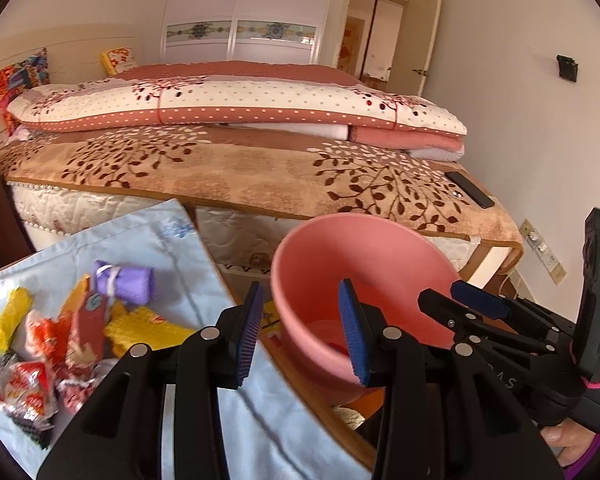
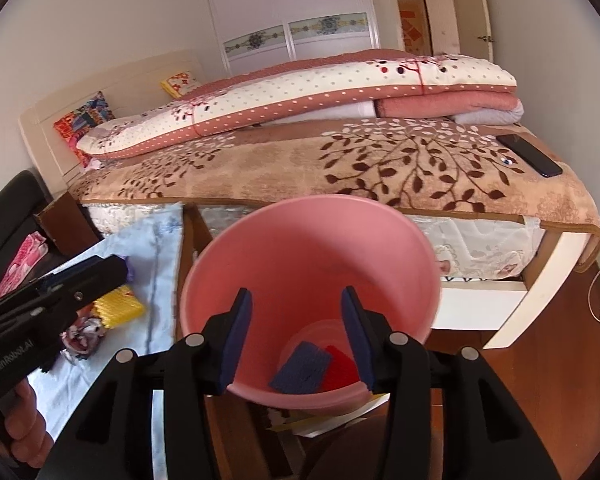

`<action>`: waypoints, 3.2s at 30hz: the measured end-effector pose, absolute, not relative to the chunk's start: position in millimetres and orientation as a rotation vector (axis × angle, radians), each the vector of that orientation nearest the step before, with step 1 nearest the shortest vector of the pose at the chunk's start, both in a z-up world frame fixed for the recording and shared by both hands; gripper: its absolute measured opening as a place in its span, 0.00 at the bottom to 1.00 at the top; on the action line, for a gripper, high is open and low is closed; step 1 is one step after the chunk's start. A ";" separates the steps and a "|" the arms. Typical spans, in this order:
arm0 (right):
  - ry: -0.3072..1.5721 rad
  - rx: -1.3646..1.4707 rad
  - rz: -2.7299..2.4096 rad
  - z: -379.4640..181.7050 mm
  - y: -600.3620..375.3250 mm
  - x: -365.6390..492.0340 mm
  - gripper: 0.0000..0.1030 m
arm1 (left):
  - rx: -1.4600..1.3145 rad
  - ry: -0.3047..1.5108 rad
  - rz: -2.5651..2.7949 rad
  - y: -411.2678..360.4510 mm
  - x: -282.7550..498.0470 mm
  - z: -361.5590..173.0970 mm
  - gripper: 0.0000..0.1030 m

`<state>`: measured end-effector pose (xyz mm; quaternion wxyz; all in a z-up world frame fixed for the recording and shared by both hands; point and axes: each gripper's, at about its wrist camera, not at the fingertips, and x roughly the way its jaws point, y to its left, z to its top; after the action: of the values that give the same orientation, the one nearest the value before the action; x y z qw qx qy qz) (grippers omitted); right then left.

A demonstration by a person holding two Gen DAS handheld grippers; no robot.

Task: Collect trash
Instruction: 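Move both tools back over the trash pile on the table, then close the left tool on the crumpled red wrapper while the right tool grasps the yellow net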

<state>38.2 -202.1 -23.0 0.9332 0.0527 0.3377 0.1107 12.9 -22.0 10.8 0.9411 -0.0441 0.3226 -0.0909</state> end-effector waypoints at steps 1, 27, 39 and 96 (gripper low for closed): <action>0.687 0.102 0.238 -21.9 -196.7 35.3 0.45 | -0.088 0.657 -0.177 -19.1 9.4 10.6 0.38; 0.687 0.029 0.458 -30.6 -96.4 6.9 0.54 | -0.146 0.683 0.080 85.3 -61.7 -21.0 0.46; 0.727 0.006 0.509 -44.9 -82.4 14.5 0.56 | -0.274 0.793 0.127 108.2 -46.5 -48.0 0.46; 0.852 0.028 0.651 -37.0 -44.8 21.0 0.10 | -0.274 0.683 0.128 114.4 -65.3 -19.2 0.29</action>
<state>21.0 -44.8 -37.0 0.8596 0.0135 0.4058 0.3102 -65.3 114.4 -19.2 0.9311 -0.1338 0.3334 0.0625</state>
